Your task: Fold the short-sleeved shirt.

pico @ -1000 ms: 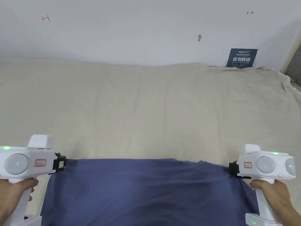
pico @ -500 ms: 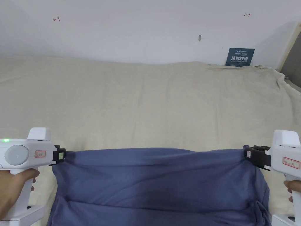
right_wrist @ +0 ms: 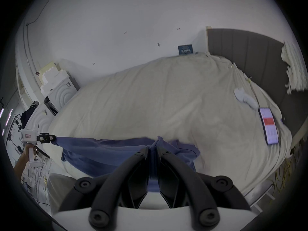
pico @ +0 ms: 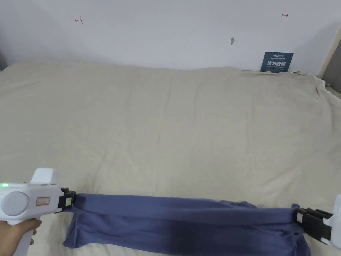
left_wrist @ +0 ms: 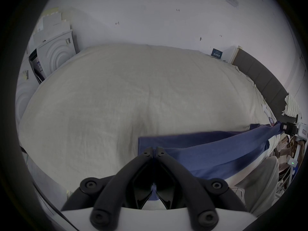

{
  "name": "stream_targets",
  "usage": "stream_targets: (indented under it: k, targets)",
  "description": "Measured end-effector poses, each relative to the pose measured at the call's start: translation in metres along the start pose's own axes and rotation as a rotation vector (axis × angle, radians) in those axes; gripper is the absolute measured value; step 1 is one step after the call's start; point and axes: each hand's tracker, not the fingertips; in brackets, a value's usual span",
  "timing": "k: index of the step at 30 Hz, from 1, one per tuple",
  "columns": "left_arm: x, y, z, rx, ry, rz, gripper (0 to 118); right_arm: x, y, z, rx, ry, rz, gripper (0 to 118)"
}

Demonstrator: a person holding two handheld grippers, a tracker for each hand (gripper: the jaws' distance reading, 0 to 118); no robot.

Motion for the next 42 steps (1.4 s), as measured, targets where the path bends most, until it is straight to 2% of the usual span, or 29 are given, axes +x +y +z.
stream_targets:
  k: [4,17,18,20,21,22,23,24,25,26,32,38,40,41,42]
  targets:
    - [0.004,-0.028,-0.011,-0.016,0.017,-0.012,0,0.003,-0.031,-0.017,-0.065,-0.071,0.032,8]
    - [-0.001,-0.078,-0.049,-0.077,0.09,-0.003,0,0.013,-0.075,-0.054,-0.149,-0.136,-0.074,8]
    - [0.001,-0.077,-0.045,-0.077,0.088,0.002,5,0.011,-0.074,-0.051,-0.146,-0.139,-0.073,9]
    - [0.001,-0.073,-0.041,-0.071,0.091,0.005,26,0.005,-0.07,-0.043,-0.134,-0.14,-0.056,18]
    - [0.002,-0.069,-0.038,-0.07,0.095,0.008,56,0.001,-0.065,-0.038,-0.127,-0.149,-0.041,36]
    - [0.003,-0.066,-0.034,-0.068,0.098,0.011,80,-0.004,-0.059,-0.033,-0.109,-0.16,-0.022,54]
    - [0.003,-0.062,-0.032,-0.067,0.099,0.015,100,-0.007,-0.054,-0.028,-0.084,-0.165,-0.003,73]
    - [0.003,-0.058,-0.028,-0.058,0.098,0.021,114,-0.011,-0.045,-0.02,-0.052,-0.155,0.013,92]
    - [0.005,-0.053,-0.022,-0.036,0.098,0.021,116,-0.015,-0.037,-0.014,-0.022,-0.151,0.022,99]
    - [0.007,-0.049,-0.015,-0.002,0.09,0.018,116,-0.02,-0.029,-0.008,0.011,-0.15,0.03,101]
    - [0.023,-0.01,0.024,0.185,0.08,0.03,116,-0.065,0.022,0.035,0.223,-0.139,0.052,101]
    - [0.046,0.007,0.045,0.39,0.135,0.013,114,-0.094,0.04,0.046,0.357,-0.199,0.122,101]
    - [0.053,0.006,0.049,0.457,0.126,0.0,103,-0.099,0.04,0.045,0.382,-0.219,0.134,97]
    - [0.055,0.005,0.05,0.471,0.122,-0.005,93,-0.102,0.039,0.045,0.4,-0.224,0.141,91]
    - [0.058,0.004,0.049,0.464,0.116,-0.014,75,-0.105,0.039,0.045,0.405,-0.234,0.159,77]
